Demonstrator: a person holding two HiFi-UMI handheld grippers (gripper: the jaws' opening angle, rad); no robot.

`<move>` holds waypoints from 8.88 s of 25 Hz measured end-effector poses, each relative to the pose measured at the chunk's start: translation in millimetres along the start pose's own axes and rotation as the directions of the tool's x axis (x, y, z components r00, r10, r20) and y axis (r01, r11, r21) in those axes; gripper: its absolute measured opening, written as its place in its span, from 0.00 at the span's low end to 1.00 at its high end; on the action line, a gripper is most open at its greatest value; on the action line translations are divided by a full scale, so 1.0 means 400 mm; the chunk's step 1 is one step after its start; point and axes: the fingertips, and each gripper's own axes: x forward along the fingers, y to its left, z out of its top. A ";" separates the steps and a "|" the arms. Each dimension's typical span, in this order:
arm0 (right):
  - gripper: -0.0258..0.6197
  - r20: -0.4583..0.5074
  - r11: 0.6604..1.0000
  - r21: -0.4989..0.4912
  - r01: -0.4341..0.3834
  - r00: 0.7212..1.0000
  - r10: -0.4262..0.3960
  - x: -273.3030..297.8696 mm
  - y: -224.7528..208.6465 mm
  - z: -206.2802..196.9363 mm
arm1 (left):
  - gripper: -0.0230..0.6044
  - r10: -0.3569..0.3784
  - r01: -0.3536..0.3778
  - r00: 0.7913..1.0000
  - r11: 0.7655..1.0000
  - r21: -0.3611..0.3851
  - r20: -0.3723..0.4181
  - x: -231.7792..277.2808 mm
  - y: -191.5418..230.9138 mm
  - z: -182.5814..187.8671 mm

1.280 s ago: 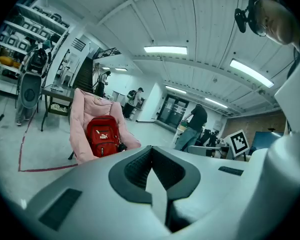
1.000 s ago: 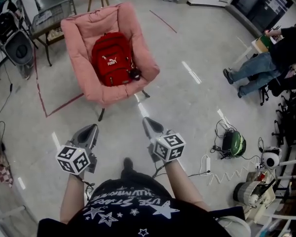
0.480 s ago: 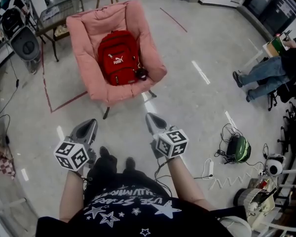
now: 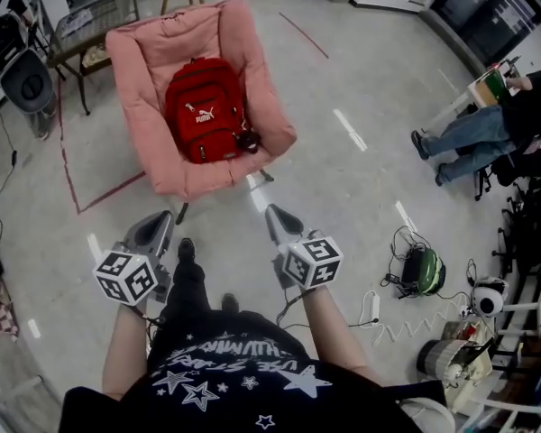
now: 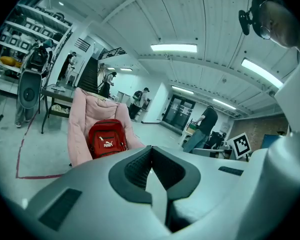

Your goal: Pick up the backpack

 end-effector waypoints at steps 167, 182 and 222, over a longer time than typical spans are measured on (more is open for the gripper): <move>0.05 0.025 0.981 -0.194 0.016 1.000 -0.012 0.744 -0.047 0.412 | 0.05 -0.367 0.364 0.929 0.930 0.056 0.045 0.486 0.459 0.515; 0.05 0.091 0.964 -0.258 -0.063 0.992 0.089 0.304 -0.008 0.352 | 0.05 -0.214 0.205 0.968 0.975 0.081 0.131 0.265 0.073 0.360; 0.05 0.092 0.976 -0.217 0.007 0.996 0.013 -0.206 0.432 0.121 | 0.05 -0.296 0.278 0.953 0.940 0.197 0.065 -0.329 -0.197 0.165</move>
